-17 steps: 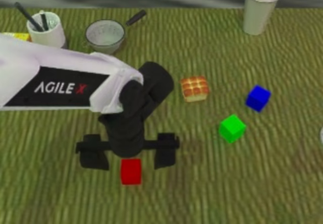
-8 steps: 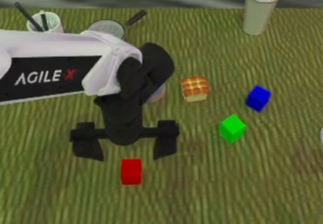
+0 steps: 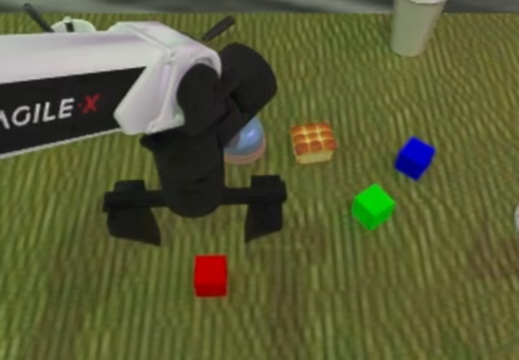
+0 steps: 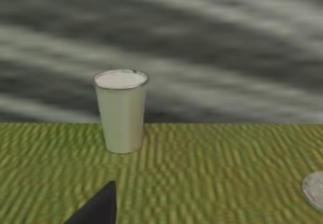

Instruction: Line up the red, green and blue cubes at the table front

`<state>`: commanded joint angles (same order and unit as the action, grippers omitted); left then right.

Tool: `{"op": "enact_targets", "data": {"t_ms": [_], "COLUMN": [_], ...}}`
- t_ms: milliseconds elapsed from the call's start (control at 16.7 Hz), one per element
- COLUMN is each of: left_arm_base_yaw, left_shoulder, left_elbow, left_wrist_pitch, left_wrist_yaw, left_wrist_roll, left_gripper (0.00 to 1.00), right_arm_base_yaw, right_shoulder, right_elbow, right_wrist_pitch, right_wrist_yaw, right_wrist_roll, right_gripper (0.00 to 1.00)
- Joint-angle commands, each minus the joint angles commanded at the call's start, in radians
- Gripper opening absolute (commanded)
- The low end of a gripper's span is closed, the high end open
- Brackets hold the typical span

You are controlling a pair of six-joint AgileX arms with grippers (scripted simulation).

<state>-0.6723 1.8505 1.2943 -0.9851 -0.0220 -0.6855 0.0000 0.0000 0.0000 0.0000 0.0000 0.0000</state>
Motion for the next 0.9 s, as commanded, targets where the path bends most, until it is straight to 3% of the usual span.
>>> {"op": "enact_targets", "data": {"t_ms": [180, 420, 900], "left_arm_base_yaw": [0.029, 0.13, 0.424], "left_shoulder": [-0.055, -0.263, -1.004], "left_elbow": [-0.05, -0.216, -0.761], "left_wrist_pitch": [0.034, 0.147, 0.494], "left_wrist_yaw": [-0.004, -0.012, -0.014], "left_wrist_roll": [0.005, 0.025, 0.209], "left_gripper": [1.0, 1.0, 1.0], "right_arm_base_yaw": [0.021, 0.082, 0.258], "right_shoulder": [0.062, 0.294, 1.167], "right_elbow": [0.061, 0.273, 0.892], "right_wrist_pitch": [-0.04, -0.174, -0.591], "right_wrist_yaw": [-0.003, -0.003, 0.0], "right_wrist_roll": [-0.005, -0.022, -0.072], "right_gripper": [1.0, 1.0, 1.0]}}
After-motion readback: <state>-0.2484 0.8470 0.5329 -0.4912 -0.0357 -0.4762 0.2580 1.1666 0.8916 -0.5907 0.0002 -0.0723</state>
